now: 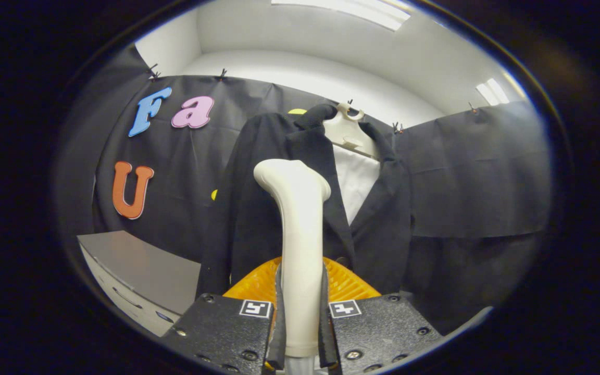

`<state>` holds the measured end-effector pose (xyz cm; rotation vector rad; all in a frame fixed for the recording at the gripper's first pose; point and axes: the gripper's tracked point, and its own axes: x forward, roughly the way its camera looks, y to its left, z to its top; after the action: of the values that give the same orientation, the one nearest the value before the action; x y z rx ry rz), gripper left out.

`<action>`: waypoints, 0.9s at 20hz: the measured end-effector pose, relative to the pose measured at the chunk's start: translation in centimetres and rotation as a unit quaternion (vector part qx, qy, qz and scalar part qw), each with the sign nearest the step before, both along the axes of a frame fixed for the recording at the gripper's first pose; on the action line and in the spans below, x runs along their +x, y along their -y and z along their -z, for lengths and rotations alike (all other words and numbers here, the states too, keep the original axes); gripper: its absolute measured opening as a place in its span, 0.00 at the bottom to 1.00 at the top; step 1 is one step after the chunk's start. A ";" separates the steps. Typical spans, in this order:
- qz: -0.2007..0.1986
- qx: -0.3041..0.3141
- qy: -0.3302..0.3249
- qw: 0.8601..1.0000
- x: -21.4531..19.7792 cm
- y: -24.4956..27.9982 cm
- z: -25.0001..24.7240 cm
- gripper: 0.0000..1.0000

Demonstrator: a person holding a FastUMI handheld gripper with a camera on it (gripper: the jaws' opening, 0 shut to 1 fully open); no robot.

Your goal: Iron the clothes twice with a garment steamer, once on the left side and once on the right side.

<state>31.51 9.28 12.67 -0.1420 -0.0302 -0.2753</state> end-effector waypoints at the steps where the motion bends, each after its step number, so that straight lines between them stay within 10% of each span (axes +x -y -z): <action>1: 0.001 -0.002 -0.005 1.000 -0.3 0.1 0.6 0.27; 18: 0.024 -0.001 -0.120 0.992 -4.7 1.8 12.5 0.27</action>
<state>26.82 7.52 0.18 -0.1766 0.2120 -0.3047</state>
